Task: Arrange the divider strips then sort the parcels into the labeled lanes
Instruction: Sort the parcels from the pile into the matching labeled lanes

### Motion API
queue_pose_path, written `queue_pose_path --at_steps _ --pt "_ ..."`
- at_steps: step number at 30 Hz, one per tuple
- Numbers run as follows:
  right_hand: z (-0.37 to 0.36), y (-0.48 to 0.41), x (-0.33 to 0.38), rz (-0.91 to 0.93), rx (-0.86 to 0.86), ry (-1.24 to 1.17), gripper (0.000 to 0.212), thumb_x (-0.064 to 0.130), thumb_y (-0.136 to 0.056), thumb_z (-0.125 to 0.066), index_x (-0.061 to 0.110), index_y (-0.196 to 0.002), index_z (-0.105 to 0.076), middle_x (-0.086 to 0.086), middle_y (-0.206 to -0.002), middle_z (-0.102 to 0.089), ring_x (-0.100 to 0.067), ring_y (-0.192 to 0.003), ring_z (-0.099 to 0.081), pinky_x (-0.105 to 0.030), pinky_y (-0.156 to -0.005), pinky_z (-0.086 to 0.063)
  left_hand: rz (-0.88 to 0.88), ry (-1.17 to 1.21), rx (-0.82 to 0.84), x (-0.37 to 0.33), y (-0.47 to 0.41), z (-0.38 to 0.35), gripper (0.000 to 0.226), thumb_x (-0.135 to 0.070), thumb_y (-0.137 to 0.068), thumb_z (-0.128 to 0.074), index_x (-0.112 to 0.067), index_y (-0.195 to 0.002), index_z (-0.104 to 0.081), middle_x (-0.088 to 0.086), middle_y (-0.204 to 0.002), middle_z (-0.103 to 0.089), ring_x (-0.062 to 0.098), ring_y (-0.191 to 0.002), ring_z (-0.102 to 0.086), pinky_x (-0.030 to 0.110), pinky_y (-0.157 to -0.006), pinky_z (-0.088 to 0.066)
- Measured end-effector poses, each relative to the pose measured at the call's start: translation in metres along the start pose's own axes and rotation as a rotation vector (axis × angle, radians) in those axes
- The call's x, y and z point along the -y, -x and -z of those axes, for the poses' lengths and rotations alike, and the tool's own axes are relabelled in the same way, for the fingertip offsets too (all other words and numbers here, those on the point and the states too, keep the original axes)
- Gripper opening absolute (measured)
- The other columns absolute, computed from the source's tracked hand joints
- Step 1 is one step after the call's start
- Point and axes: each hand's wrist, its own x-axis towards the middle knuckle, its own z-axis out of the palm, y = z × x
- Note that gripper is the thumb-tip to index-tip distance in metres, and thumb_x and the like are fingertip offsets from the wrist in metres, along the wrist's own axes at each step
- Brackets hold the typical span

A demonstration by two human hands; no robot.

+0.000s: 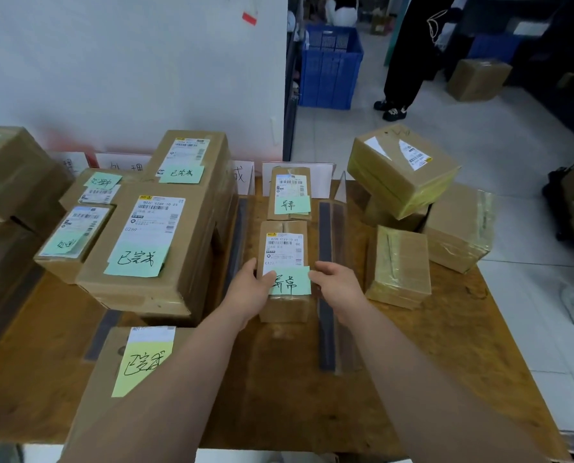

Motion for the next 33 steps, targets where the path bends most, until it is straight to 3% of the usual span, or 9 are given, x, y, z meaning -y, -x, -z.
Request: queue_pose_path --at_steps 3,5,7,12,17,21,25,29,33 --pt "0.012 0.010 0.012 0.132 -0.064 0.102 0.042 0.023 -0.095 -0.060 0.018 -0.136 -0.053 0.000 -0.134 -0.058 -0.009 -0.112 -0.052 -0.025 -0.089 -0.044 -0.129 -0.062 -0.049 -0.020 0.009 0.006 0.046 -0.025 -0.098 -0.057 -0.021 -0.142 -0.043 -0.020 -0.109 -0.050 -0.008 -0.066 -0.060 0.011 -0.046 -0.048" --pt "0.023 0.017 0.020 0.215 -0.109 0.180 0.041 0.022 -0.095 -0.058 0.018 -0.136 -0.053 0.000 -0.136 -0.057 -0.008 -0.113 -0.051 -0.024 -0.090 -0.040 -0.243 -0.166 -0.080 -0.035 0.014 0.009 0.036 -0.025 -0.098 -0.057 -0.024 -0.133 -0.049 -0.021 -0.112 -0.053 -0.010 -0.062 -0.060 0.009 -0.045 -0.046" --pt "0.036 0.025 0.027 0.291 -0.157 0.300 0.041 0.023 -0.096 -0.057 0.019 -0.137 -0.053 0.000 -0.137 -0.056 -0.012 -0.119 -0.052 -0.028 -0.095 -0.043 -0.330 -0.318 -0.097 -0.050 0.020 0.009 0.029 -0.030 -0.098 -0.056 -0.027 -0.126 -0.051 -0.010 -0.124 -0.062 0.002 -0.079 -0.068 0.014 -0.051 -0.051" --pt "0.089 0.042 0.041 0.410 -0.245 0.556 0.040 0.027 -0.097 -0.055 0.022 -0.137 -0.053 0.002 -0.138 -0.056 -0.010 -0.117 -0.054 -0.020 -0.090 -0.038 -0.465 -0.584 -0.149 -0.087 0.038 -0.017 0.047 -0.037 -0.098 -0.052 -0.023 -0.142 -0.043 0.002 -0.145 -0.049 0.022 -0.119 -0.056 0.041 -0.092 -0.054" --pt "0.160 0.054 0.043 0.407 -0.347 0.610 0.039 0.023 -0.097 -0.053 0.017 -0.135 -0.055 -0.001 -0.136 -0.058 -0.019 -0.124 -0.052 -0.027 -0.100 -0.039 -0.598 -0.644 -0.088 -0.121 0.046 -0.064 0.047 -0.037 -0.098 -0.051 -0.018 -0.141 -0.047 0.007 -0.138 -0.055 0.027 -0.123 -0.053 0.045 -0.102 -0.047" --pt "0.219 0.047 0.036 0.361 -0.413 0.632 0.037 0.024 -0.097 -0.052 0.015 -0.132 -0.058 -0.008 -0.133 -0.061 -0.027 -0.122 -0.054 -0.030 -0.098 -0.040 -0.657 -0.679 -0.032 -0.148 0.045 -0.114 0.053 -0.039 -0.096 -0.052 -0.020 -0.145 -0.043 0.007 -0.145 -0.049 0.029 -0.130 -0.047 0.043 -0.107 -0.040" --pt "0.275 0.027 0.024 0.309 -0.423 0.555 0.040 0.022 -0.095 -0.054 0.012 -0.134 -0.057 -0.008 -0.137 -0.057 -0.024 -0.125 -0.052 -0.031 -0.105 -0.037 -0.641 -0.686 0.037 -0.173 0.036 -0.175 0.050 -0.037 -0.096 -0.054 -0.019 -0.142 -0.045 0.007 -0.143 -0.050 0.029 -0.129 -0.047 0.044 -0.105 -0.041" --pt "0.325 -0.001 0.014 0.264 -0.368 0.491 0.040 0.020 -0.094 -0.055 0.012 -0.133 -0.058 -0.007 -0.137 -0.057 -0.020 -0.125 -0.053 -0.028 -0.104 -0.037 -0.525 -0.771 0.060 -0.191 0.018 -0.236 0.059 -0.050 -0.091 -0.053 -0.023 -0.143 -0.041 0.008 -0.142 -0.049 0.033 -0.128 -0.045 0.046 -0.102 -0.041" --pt "0.366 -0.031 0.006 0.234 -0.330 0.407 0.039 0.018 -0.093 -0.057 0.011 -0.131 -0.059 -0.009 -0.136 -0.058 -0.020 -0.126 -0.052 -0.031 -0.104 -0.040 -0.361 -0.840 0.072 -0.201 -0.008 -0.291 0.088 -0.071 -0.076 -0.058 -0.024 -0.146 -0.034 0.011 -0.142 -0.043 0.035 -0.129 -0.041 0.046 -0.104 -0.038"
